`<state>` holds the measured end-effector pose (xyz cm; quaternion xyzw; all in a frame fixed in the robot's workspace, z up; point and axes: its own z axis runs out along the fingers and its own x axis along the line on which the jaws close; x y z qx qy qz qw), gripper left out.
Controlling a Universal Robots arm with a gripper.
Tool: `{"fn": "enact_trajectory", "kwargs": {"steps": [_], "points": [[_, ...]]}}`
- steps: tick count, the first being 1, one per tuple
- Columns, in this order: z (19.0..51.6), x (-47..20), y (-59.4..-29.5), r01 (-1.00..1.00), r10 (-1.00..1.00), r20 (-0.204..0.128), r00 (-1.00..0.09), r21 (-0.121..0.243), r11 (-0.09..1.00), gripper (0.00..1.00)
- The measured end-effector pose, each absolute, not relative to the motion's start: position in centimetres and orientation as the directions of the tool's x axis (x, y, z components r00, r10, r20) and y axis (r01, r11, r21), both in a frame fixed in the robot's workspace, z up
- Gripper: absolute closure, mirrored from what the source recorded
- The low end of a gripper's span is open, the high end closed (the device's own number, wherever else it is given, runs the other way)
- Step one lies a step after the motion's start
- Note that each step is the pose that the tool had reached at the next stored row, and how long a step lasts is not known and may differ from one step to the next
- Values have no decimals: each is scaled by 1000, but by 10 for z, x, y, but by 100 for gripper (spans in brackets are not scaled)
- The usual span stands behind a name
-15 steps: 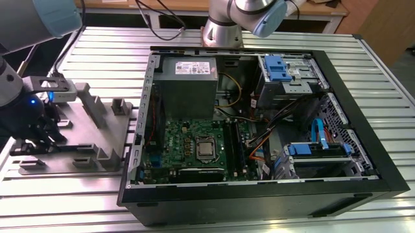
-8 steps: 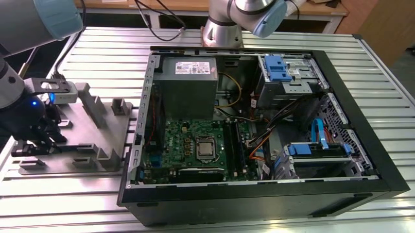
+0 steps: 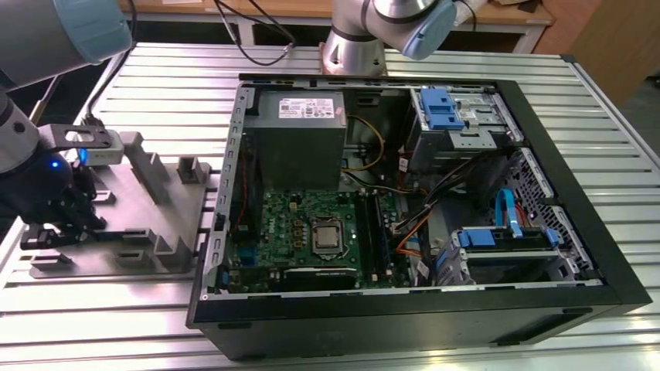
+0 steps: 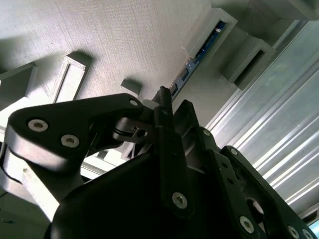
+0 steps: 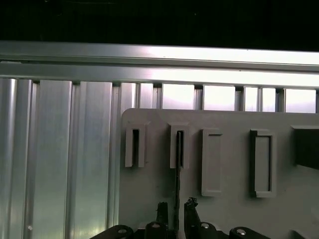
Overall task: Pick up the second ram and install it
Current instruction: 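Pick up the second ram and move it above second insertion slot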
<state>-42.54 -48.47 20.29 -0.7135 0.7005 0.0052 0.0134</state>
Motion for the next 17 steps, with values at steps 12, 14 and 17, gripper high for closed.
{"fn": "enact_trajectory", "kwargs": {"steps": [12, 14, 17], "points": [[200, -425, -485, -1000, -999, -26, 19, -12, -18, 75], [200, -425, -485, -1000, -999, -26, 18, -12, -18, 75], [200, -425, -485, -1000, -999, -26, 18, -12, -18, 81]]}}
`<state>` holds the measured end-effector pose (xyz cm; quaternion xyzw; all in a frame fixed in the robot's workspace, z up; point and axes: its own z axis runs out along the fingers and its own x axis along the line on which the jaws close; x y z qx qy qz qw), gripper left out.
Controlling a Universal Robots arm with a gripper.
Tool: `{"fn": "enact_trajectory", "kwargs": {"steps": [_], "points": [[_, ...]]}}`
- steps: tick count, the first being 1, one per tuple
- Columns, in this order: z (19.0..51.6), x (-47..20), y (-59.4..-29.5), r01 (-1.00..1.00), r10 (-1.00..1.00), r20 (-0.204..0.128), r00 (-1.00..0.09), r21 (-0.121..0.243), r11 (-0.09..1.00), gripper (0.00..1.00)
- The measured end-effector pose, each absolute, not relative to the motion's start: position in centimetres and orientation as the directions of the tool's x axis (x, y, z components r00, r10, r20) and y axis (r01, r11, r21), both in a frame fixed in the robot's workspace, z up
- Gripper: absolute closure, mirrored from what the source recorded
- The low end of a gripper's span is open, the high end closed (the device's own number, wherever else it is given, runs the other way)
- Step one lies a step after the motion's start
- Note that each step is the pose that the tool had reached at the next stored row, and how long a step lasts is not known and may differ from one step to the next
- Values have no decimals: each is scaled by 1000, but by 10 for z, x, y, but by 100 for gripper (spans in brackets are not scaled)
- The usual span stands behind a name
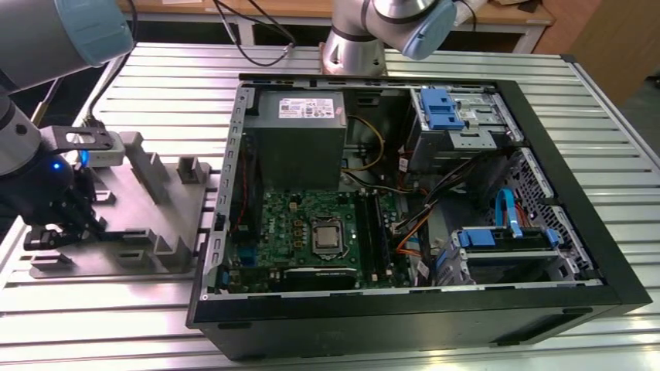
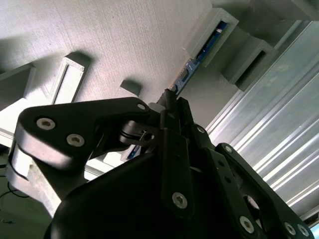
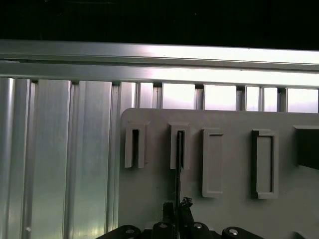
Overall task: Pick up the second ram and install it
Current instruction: 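Pick up the second ram and move it above second insertion slot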
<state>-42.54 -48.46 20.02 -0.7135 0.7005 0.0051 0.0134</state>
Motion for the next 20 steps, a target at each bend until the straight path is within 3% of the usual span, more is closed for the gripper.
{"fn": "enact_trajectory", "kwargs": {"steps": [12, 14, 20], "points": [[201, -425, -485, -1000, -999, -26, 18, -12, -18, 81], [201, -425, -485, -1000, -999, -26, 19, -12, -18, 89], [201, -425, -485, -1000, -999, -26, 19, -12, -18, 89]]}}
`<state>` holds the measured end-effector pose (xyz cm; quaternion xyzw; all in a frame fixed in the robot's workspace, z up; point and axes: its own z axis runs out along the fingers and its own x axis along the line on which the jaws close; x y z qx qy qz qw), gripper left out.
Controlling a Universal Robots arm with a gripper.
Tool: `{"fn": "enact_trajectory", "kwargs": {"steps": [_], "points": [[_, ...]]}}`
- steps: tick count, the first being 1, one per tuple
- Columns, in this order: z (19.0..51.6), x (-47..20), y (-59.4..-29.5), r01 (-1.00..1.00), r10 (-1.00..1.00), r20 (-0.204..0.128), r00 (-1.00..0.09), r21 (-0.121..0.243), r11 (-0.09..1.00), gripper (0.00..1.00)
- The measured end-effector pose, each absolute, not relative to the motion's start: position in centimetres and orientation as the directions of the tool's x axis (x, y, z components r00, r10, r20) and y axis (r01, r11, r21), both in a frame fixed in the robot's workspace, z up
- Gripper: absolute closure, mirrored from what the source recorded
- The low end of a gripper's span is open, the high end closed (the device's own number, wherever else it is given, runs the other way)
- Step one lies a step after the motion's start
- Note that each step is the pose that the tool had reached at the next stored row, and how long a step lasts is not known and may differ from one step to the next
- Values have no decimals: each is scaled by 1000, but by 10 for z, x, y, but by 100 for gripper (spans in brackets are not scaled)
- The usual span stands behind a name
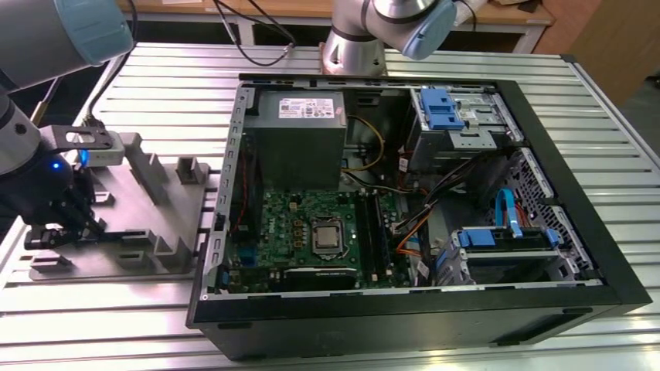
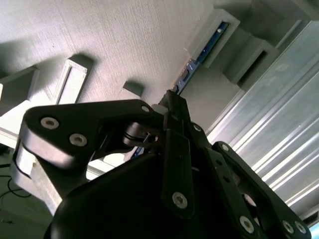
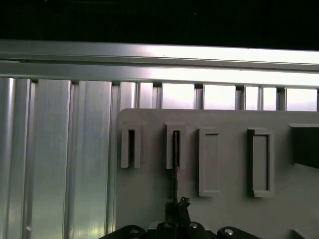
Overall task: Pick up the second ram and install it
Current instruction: 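Pick up the second ram and move it above second insertion slot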
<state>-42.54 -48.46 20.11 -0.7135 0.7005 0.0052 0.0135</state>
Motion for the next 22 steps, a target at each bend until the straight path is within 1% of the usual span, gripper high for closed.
{"fn": "enact_trajectory", "kwargs": {"steps": [22], "points": [[205, -425, -485, -1000, -1000, -29, 2, -12, -2, 89]]}}
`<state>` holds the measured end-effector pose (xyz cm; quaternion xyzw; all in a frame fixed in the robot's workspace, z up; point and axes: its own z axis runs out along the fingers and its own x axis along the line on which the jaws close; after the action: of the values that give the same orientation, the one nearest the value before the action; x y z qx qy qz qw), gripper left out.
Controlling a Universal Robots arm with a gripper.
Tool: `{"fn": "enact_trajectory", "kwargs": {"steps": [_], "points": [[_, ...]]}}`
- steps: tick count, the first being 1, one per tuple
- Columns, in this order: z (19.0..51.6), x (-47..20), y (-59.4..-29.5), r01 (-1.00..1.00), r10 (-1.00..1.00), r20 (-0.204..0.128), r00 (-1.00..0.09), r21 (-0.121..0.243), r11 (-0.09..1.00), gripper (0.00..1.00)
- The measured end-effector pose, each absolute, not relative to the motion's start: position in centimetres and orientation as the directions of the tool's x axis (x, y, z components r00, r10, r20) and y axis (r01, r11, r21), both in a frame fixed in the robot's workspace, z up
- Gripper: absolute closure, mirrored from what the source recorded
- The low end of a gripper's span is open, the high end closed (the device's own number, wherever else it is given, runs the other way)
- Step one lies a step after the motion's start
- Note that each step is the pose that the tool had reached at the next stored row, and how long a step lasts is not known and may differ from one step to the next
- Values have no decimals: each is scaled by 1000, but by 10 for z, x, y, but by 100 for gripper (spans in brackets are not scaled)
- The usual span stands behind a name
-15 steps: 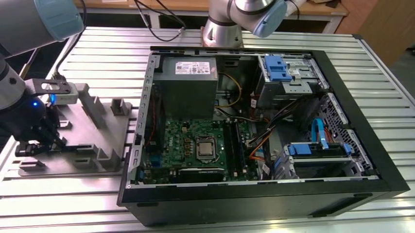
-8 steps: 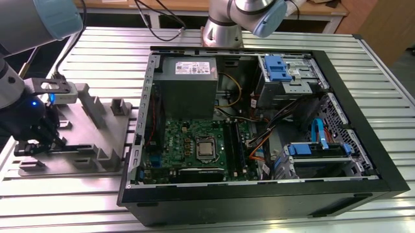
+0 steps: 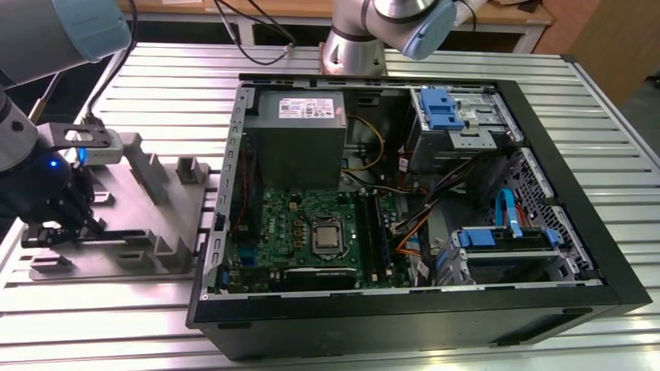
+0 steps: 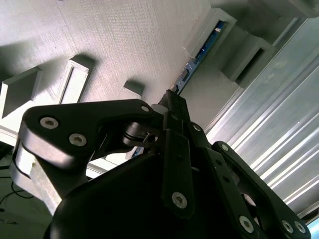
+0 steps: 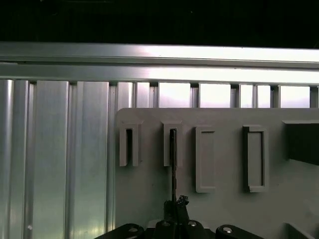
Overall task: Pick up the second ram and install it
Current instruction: 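Pick up the second ram and move it above second insertion slot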
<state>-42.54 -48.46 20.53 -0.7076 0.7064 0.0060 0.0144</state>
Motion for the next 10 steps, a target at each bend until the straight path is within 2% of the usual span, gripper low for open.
{"fn": "enact_trajectory", "kwargs": {"steps": [10], "points": [[205, -425, -485, -1000, -1000, -29, -6, -12, 7, 89]]}}
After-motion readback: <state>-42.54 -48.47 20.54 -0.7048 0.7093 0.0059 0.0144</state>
